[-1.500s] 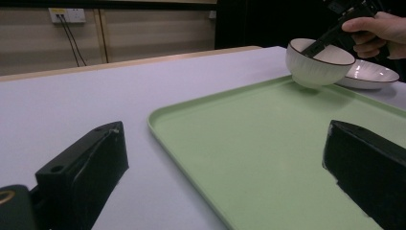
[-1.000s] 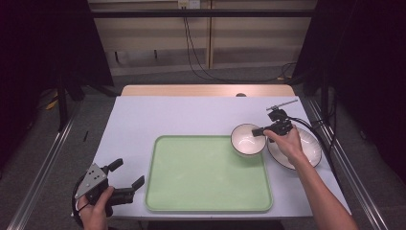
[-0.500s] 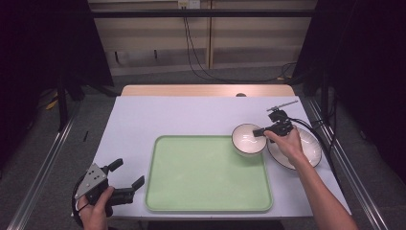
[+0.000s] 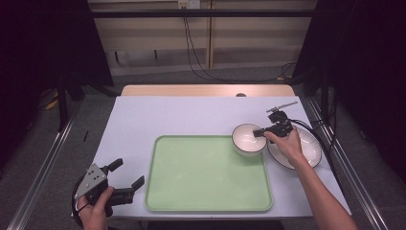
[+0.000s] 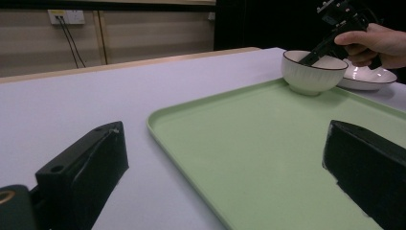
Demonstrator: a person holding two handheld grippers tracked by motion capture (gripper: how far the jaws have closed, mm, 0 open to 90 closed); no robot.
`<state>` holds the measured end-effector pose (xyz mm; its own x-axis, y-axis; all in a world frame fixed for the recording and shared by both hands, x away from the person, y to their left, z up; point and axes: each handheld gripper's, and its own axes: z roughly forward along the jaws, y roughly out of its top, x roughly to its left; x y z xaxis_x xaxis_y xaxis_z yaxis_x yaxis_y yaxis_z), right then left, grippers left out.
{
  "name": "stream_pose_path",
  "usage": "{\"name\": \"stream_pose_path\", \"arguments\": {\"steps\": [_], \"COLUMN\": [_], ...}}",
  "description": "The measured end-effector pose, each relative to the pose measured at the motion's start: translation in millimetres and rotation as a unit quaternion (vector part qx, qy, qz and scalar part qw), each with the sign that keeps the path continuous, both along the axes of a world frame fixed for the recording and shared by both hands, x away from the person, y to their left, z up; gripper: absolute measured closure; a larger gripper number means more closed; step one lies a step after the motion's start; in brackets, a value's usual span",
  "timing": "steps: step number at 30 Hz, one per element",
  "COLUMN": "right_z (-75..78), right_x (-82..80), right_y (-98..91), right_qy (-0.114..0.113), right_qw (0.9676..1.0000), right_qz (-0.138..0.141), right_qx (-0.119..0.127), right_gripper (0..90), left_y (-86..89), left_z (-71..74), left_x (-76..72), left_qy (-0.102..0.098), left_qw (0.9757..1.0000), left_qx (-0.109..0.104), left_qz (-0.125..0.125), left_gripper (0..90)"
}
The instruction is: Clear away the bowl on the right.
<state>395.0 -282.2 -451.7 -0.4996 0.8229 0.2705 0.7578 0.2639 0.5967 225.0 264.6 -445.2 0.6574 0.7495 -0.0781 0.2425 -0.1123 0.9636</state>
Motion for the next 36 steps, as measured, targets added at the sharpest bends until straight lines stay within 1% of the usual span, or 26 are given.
{"name": "stream_pose_path", "arguments": {"steps": [4,5,10,11,13,14,15,20,25,26,31,33,35,36], "right_z": [-1.0,-1.3,-1.7,-2.5,-2.6,-2.4,-2.4,-2.2,-2.9,-3.2,-3.3,-3.1,-2.3,-2.3], "right_x": [0.1,0.2,0.2,0.4,0.1,-0.5,-0.5,-1.0,-1.1,-0.8,-0.9,-1.5,-1.7,-1.7], "right_y": [0.3,0.4,0.4,0.1,0.4,0.9,1.1,1.8,1.7,1.6,1.5,1.7,1.6,1.6], "right_qy": [-0.004,-0.004,-0.006,-0.009,-0.01,-0.009,-0.011,-0.012,-0.022,-0.026,-0.028,-0.03,-0.034,-0.034], "right_qw": [1.0,1.0,1.0,1.0,0.9999,1.0,0.9999,0.9999,0.9997,0.9996,0.9994,0.9994,0.9993,0.9993], "right_qz": [0.001,0.0,0.002,0.005,0.003,0.0,0.0,-0.004,0.003,0.01,0.014,0.011,0.01,0.01], "right_qx": [-0.001,-0.005,-0.005,0.0,0.0,-0.002,-0.003,-0.01,-0.012,-0.012,-0.013,-0.014,-0.014,-0.014], "right_gripper": [82.6,82.6,82.6,82.6,82.6,82.6,82.6,82.5,82.5,82.6,82.4,81.0,72.3,72.3], "left_y": [0.3,0.1,0.2,0.2,0.4,0.7,-0.1,0.9,1.1,1.0,1.1,0.7,1.0,1.0], "left_z": [-0.1,-0.2,0.2,0.0,-0.2,-0.1,-0.3,0.0,0.0,-0.1,0.0,0.0,0.0,0.0], "left_x": [0.5,0.6,0.8,1.0,1.2,1.4,1.2,0.9,0.9,1.1,1.1,0.8,0.8,0.8], "left_qy": [0.0,0.0,0.0,-0.001,-0.001,-0.002,0.0,-0.002,-0.001,-0.001,-0.002,0.0,-0.001,-0.001], "left_qw": [1.0,1.0,1.0,1.0,1.0,1.0,1.0,1.0,1.0,1.0,1.0,1.0,1.0,1.0], "left_qx": [-0.001,-0.001,0.0,-0.001,-0.001,0.002,-0.003,0.001,0.0,0.0,0.002,-0.002,0.0,0.0], "left_qz": [-0.002,-0.003,-0.002,-0.003,-0.003,-0.001,-0.003,-0.001,-0.002,-0.002,-0.001,-0.002,-0.002,-0.002], "left_gripper": [1.6,1.6,1.6,1.6,1.6,1.6,1.6,1.6,1.6,1.6,1.6,1.6,1.6,1.6]}}
